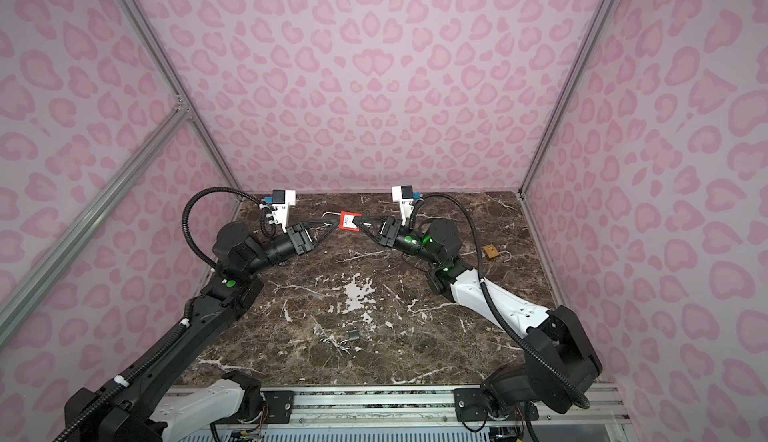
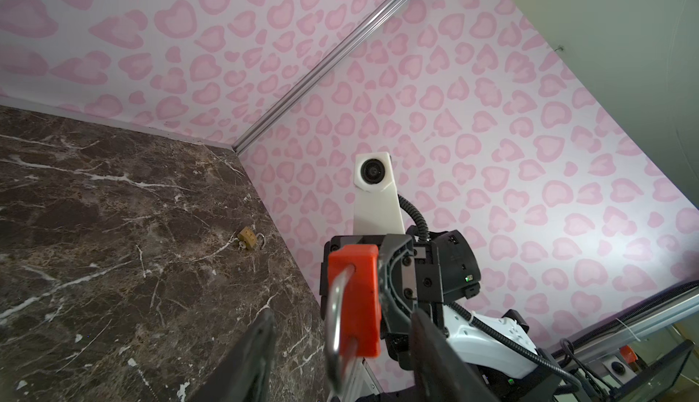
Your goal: Lock with the key
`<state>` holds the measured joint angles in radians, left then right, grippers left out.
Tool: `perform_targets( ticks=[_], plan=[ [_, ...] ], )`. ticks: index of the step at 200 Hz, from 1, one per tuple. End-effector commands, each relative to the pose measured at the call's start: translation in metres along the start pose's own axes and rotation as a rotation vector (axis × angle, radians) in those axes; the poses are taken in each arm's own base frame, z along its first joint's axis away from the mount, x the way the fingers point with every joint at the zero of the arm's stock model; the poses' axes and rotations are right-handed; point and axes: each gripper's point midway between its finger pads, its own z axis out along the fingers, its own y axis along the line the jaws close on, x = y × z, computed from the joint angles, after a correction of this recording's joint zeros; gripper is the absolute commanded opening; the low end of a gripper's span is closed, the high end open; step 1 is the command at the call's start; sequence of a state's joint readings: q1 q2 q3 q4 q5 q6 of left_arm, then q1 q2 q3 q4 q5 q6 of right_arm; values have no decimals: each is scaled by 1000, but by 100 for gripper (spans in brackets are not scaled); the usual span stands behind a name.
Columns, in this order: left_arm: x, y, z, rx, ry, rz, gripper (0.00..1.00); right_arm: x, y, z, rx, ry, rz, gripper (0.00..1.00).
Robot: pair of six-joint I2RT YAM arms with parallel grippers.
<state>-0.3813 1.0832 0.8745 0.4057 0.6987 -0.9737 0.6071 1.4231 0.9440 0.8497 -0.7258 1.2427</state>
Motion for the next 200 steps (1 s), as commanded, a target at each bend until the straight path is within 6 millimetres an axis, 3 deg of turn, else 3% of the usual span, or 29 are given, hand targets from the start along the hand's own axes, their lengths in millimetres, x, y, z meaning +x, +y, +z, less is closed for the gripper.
perform_targets(
  ticks=[1,54,89,113,145,200],
  plan=[
    [-5,-10,2,45,-25,25,61,-3,9,1,-43,-23,-24,12],
    [-1,-14,14,70,-3,16,61,0,2,2,-33,-24,-19,13],
    [0,-10,14,59,-17,14,55,1,1,3,-30,-23,-23,13],
    [-2,-7,13,45,-36,12,45,2,-2,3,-27,-16,-18,14],
    [-2,-5,14,41,-35,6,22,2,-2,3,-25,-17,-19,15],
    [-2,-5,13,41,-37,2,31,3,0,4,-30,-13,-20,16]
  ],
)
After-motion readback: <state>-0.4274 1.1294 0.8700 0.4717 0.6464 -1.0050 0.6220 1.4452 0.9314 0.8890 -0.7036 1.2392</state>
